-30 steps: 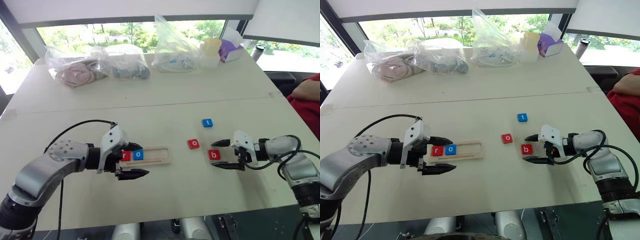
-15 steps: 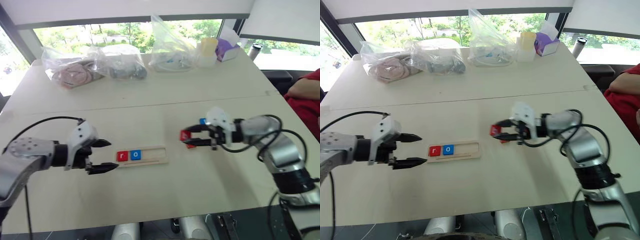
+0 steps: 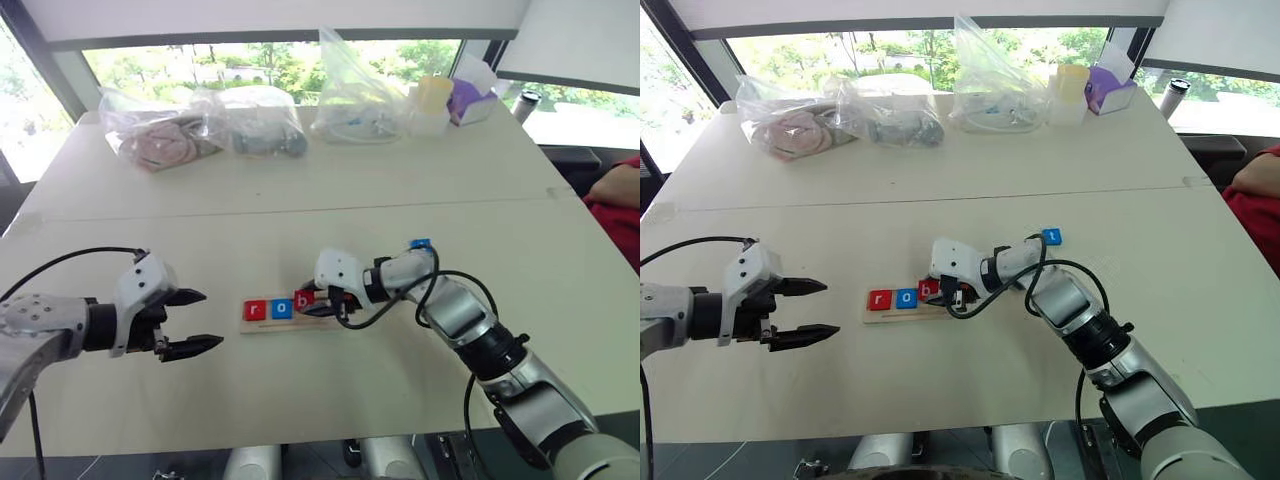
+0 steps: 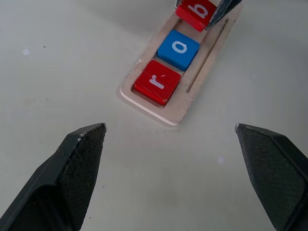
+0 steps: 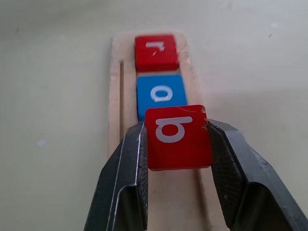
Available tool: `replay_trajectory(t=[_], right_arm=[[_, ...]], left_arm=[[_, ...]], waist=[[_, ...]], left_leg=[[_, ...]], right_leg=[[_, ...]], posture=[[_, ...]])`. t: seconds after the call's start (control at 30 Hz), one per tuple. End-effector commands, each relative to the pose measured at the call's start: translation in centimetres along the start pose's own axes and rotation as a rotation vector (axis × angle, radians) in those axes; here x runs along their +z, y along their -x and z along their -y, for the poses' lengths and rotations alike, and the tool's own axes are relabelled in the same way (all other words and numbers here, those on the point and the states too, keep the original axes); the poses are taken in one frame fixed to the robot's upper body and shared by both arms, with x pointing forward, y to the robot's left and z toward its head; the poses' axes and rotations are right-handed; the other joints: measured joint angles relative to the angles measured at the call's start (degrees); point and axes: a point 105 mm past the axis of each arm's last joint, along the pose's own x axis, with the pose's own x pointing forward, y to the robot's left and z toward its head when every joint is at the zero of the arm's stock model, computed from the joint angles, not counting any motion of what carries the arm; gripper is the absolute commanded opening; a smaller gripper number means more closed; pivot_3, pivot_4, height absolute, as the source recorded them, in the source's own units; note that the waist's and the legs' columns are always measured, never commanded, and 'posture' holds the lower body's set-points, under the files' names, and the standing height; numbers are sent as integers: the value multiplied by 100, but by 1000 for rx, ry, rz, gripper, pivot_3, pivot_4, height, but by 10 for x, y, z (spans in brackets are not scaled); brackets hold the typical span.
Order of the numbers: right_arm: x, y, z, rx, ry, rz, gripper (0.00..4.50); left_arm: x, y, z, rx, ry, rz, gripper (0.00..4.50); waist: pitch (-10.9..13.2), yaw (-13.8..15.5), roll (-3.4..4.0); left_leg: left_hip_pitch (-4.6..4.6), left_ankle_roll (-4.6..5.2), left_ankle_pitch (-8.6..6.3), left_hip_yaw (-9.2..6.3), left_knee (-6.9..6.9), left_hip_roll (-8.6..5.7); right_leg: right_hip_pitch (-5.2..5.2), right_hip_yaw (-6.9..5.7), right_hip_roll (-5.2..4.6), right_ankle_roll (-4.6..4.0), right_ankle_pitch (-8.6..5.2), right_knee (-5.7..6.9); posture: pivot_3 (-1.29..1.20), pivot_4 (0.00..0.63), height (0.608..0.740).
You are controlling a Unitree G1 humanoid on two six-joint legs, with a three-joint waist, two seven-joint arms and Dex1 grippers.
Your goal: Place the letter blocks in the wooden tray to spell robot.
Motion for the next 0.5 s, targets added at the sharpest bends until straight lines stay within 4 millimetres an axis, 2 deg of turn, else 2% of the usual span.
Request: replay_trajectory(t=[0.03, 0.43, 0.5], right_arm=[[8, -2, -2, 31, -2, 15, 1169], [10, -10, -5, 38, -22, 30, 1169], [10, -11, -4, 32, -26, 31, 2234]], left_arm=[[6, 0, 3, 14, -23, 23, 4500], [4, -7, 4, 14, -19, 28, 4500], [4, -8, 3, 14, -19, 27, 4500]], waist=[[0, -7, 0], [0, -17, 0], [0, -18, -1]], left_leg=[[1, 0, 0, 0, 0, 0], [5, 0, 0, -3, -1, 7], [5, 0, 0, -2, -1, 7]], right_leg=[[0, 0, 5, -1, 1, 1], [-1, 0, 20, -8, 4, 7], [-1, 0, 19, -8, 4, 7]], posture=[[0, 150, 740], [0, 150, 740], [0, 150, 740]])
